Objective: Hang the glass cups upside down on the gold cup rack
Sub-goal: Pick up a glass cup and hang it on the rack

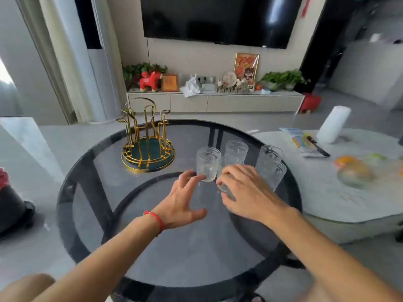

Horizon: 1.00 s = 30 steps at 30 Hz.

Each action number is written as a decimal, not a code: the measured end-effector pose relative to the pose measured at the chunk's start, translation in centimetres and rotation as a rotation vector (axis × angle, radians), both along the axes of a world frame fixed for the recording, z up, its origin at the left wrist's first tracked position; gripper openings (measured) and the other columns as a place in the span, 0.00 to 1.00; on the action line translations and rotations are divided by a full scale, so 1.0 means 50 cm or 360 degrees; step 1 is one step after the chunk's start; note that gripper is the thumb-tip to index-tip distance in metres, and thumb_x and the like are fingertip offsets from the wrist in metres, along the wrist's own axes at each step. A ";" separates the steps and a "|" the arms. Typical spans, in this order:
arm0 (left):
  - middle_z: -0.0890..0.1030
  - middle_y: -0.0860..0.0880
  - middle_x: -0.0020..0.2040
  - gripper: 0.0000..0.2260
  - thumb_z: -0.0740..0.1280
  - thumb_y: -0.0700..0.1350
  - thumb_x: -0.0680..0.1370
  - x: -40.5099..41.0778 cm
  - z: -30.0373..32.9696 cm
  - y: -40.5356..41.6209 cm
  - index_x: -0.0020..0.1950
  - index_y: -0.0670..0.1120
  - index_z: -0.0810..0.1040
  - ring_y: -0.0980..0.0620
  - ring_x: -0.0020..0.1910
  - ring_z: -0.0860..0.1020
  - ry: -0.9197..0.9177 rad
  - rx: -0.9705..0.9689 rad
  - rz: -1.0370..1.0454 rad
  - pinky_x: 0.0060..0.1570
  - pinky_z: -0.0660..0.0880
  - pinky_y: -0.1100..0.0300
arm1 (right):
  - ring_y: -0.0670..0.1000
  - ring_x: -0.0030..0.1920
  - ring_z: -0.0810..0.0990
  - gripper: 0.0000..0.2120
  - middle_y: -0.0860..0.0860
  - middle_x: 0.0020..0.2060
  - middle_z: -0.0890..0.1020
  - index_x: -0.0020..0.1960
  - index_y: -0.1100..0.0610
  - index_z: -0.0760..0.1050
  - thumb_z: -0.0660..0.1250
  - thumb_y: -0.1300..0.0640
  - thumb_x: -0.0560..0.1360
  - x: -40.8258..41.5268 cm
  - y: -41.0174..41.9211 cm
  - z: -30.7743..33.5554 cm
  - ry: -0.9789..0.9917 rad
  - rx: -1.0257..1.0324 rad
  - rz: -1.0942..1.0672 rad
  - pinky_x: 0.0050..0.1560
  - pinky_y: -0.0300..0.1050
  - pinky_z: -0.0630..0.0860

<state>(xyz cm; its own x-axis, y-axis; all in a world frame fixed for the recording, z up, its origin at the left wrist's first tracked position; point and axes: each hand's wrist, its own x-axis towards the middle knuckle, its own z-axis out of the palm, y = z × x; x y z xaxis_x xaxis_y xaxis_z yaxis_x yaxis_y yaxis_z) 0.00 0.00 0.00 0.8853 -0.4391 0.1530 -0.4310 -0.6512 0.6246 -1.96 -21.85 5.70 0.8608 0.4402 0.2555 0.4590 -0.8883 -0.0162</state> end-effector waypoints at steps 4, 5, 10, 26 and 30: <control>0.63 0.45 0.75 0.38 0.75 0.53 0.71 -0.033 -0.006 -0.028 0.77 0.53 0.62 0.43 0.73 0.63 -0.0029 -0.0021 0.0021 0.72 0.65 0.51 | 0.63 0.65 0.74 0.34 0.58 0.66 0.72 0.73 0.54 0.64 0.64 0.34 0.76 -0.013 -0.057 -0.013 0.0230 -0.0106 -0.0661 0.59 0.57 0.75; 0.65 0.46 0.74 0.38 0.75 0.53 0.71 -0.036 -0.009 -0.035 0.77 0.52 0.62 0.44 0.73 0.64 -0.0021 -0.0048 0.0041 0.72 0.64 0.52 | 0.64 0.66 0.75 0.36 0.59 0.68 0.71 0.74 0.54 0.60 0.65 0.33 0.76 -0.014 -0.058 -0.023 0.0324 0.0076 -0.0752 0.57 0.56 0.75; 0.69 0.46 0.75 0.37 0.75 0.53 0.73 -0.049 -0.021 -0.051 0.78 0.50 0.63 0.47 0.74 0.66 0.0118 -0.0153 0.0087 0.72 0.65 0.55 | 0.62 0.66 0.77 0.43 0.59 0.72 0.74 0.78 0.54 0.57 0.74 0.40 0.72 -0.010 -0.038 -0.053 0.0413 0.0678 -0.0816 0.54 0.48 0.72; 0.81 0.58 0.59 0.41 0.85 0.59 0.57 0.063 0.108 0.087 0.65 0.60 0.70 0.55 0.59 0.81 -0.0043 -0.1158 0.0574 0.60 0.80 0.50 | 0.69 0.59 0.85 0.28 0.68 0.63 0.80 0.70 0.57 0.71 0.70 0.40 0.78 0.074 0.184 -0.021 0.1835 0.3012 -0.0382 0.57 0.63 0.84; 0.78 0.53 0.65 0.41 0.84 0.57 0.60 0.116 0.143 0.100 0.69 0.61 0.68 0.46 0.63 0.81 -0.0014 -0.1153 0.0461 0.58 0.81 0.45 | 0.66 0.66 0.82 0.28 0.67 0.65 0.82 0.74 0.62 0.73 0.65 0.45 0.82 0.154 0.235 0.006 0.1877 0.3496 0.0134 0.69 0.58 0.77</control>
